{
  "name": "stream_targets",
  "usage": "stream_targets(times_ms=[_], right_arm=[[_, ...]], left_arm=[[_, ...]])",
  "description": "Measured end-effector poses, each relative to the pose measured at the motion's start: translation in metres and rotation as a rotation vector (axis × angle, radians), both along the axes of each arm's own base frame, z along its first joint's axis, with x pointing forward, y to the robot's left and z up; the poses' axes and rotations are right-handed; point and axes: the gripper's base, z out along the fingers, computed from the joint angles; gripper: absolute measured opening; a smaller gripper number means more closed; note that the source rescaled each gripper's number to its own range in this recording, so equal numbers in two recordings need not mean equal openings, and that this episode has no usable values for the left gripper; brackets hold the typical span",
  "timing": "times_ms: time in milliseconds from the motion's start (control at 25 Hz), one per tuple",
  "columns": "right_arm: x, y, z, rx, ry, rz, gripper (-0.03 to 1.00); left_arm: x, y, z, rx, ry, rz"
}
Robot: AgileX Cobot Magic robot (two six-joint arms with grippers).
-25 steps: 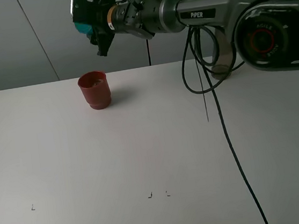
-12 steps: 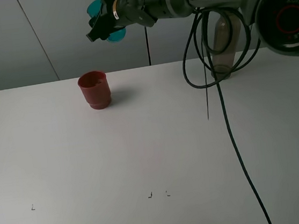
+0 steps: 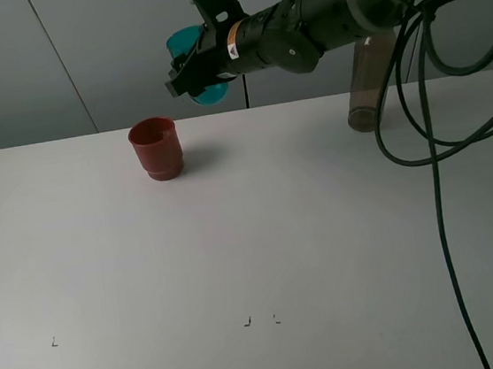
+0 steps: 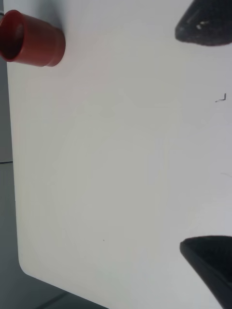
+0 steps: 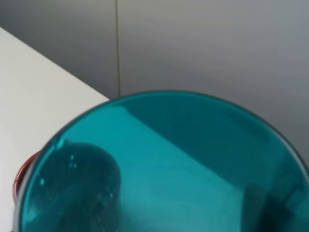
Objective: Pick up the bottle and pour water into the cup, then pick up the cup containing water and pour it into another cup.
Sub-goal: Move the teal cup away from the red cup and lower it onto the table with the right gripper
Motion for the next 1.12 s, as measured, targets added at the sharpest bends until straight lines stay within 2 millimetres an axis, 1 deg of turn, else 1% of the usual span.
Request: stream_targets(times_ms=[40, 240, 360, 520, 600, 680, 800, 1120], right_arm=[[-0.005, -0.005, -0.002, 0.009, 0.017, -0.008, 0.04], [-0.028, -0.029, -0.024, 0.034, 0.112, -0.054, 0.04], [-0.041, -0.039, -0.036, 0.085, 0.116, -0.052, 0.04], [-0.060, -0.053, -0.052, 0.180, 0.035, -0.034, 0.04], [-0.068, -0.062, -0.058, 0.176, -0.023, -0.039, 0.04], [-0.074, -0.071, -0.066, 0.134, -0.044, -0.049, 0.04], [-0.079, -0.082, -0.074, 0.088, -0.043, -0.061, 0.04], [-0.083, -0.112, -0.087, 0.053, -0.003, -0.130, 0.04]], left_arm=[[0.000, 0.000, 0.000, 0.000, 0.000, 0.000], [0.000, 0.000, 0.000, 0.000, 0.000, 0.000], [0.000, 0.000, 0.000, 0.000, 0.000, 0.000], [0.000, 0.000, 0.000, 0.000, 0.000, 0.000], [0.000, 0.000, 0.000, 0.000, 0.000, 0.000], [0.000, 0.000, 0.000, 0.000, 0.000, 0.000], [0.000, 0.000, 0.000, 0.000, 0.000, 0.000], [0.000, 0.000, 0.000, 0.000, 0.000, 0.000]])
